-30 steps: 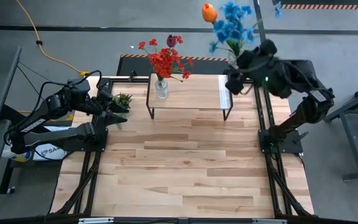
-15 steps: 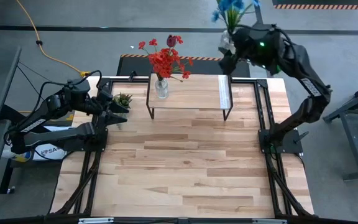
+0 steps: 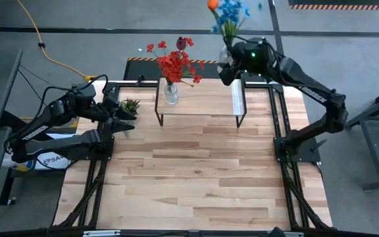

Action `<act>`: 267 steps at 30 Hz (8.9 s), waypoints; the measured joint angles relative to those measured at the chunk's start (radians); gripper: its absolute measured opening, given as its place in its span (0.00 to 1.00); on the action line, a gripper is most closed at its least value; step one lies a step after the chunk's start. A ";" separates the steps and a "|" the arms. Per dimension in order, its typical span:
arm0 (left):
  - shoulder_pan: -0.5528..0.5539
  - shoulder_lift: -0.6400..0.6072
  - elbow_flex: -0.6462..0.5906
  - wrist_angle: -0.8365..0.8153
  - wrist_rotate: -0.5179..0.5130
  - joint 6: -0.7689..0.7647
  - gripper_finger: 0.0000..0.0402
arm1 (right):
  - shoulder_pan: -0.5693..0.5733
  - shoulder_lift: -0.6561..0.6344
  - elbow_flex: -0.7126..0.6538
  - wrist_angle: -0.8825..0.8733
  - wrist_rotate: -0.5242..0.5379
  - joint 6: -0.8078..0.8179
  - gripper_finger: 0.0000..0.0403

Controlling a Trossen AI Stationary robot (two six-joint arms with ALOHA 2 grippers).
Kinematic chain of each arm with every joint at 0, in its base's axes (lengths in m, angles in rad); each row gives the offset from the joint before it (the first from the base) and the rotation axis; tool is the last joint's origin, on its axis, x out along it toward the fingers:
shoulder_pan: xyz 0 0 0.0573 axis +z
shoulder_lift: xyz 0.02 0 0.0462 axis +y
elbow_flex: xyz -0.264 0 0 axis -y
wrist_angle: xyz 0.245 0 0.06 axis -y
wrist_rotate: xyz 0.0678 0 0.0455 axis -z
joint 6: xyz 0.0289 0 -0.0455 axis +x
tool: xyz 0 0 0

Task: Pick and place flowers into a vace then onto a shelf
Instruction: Put the transparent vase on the shelf, then return to Home Position

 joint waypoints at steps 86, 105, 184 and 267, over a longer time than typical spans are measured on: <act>0.000 0.000 0.000 0.004 -0.053 -0.041 0.91 | 0.114 -0.172 -0.724 0.412 0.094 0.176 0.65; 0.000 0.000 0.000 0.001 -0.052 -0.032 0.91 | 0.114 -0.171 -0.724 0.356 0.056 0.171 0.68; 0.001 -0.424 0.280 -0.127 -0.288 -0.118 0.91 | 0.253 -1.162 -0.725 0.169 -0.058 0.380 0.02; -0.140 -0.544 -0.571 0.535 -0.461 -0.124 0.91 | 0.252 -1.216 -0.724 0.173 -0.014 0.305 0.00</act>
